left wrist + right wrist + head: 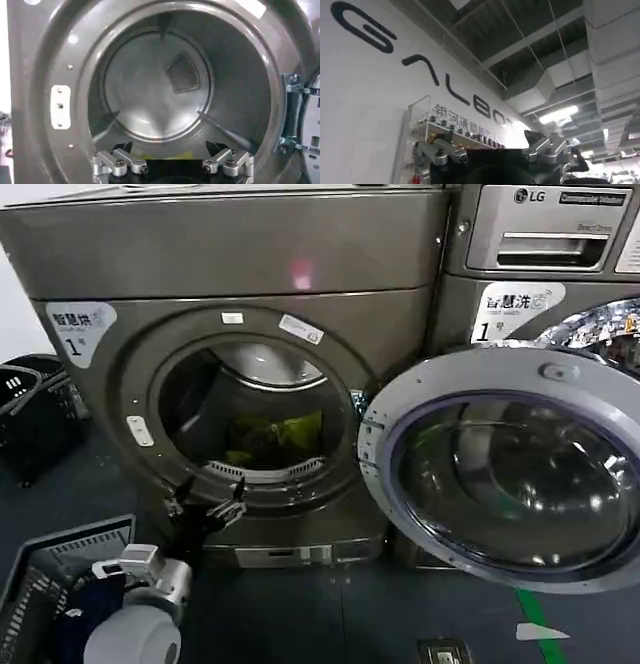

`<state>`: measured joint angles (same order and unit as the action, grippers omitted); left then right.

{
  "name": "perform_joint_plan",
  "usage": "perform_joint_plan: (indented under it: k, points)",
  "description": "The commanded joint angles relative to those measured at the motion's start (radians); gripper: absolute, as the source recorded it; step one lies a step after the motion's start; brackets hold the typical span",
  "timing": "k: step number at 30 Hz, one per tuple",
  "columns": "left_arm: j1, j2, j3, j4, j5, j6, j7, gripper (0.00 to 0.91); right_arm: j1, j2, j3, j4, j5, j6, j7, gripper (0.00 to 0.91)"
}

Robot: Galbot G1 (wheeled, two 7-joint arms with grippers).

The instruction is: Grasp the clothes from the dryer.

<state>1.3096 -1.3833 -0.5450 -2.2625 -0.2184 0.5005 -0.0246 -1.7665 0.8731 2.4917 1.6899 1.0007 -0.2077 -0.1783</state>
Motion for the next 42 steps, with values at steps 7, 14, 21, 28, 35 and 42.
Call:
perform_joint_plan:
  k: [7,14,21,28,35,42]
  points:
    - [-0.013,-0.001,0.003,0.014,0.007,-0.017,0.004,0.907,-0.005,0.011,0.002,0.01,-0.006,-0.001,-0.021,0.907]
    - [-0.146,0.007,0.029,0.101,-0.014,-0.038,0.003,0.907,-0.017,0.027,-0.005,0.026,-0.035,0.006,-0.032,0.907]
    - [-0.373,0.033,0.086,0.346,-0.006,-0.051,-0.001,0.907,-0.035,0.025,0.006,0.035,-0.042,0.003,-0.02,0.907]
    - [-0.639,0.066,0.166,0.652,0.016,-0.044,0.003,0.907,-0.047,0.034,0.028,0.026,-0.04,0.004,-0.019,0.907]
    - [-0.884,0.143,0.325,0.955,0.103,0.007,0.28,0.907,-0.035,0.048,0.021,0.029,-0.038,0.006,-0.025,0.907]
    - [-1.172,0.189,0.612,1.265,0.236,-0.035,0.56,0.907,-0.011,0.061,-0.006,0.027,-0.038,0.012,-0.029,0.907]
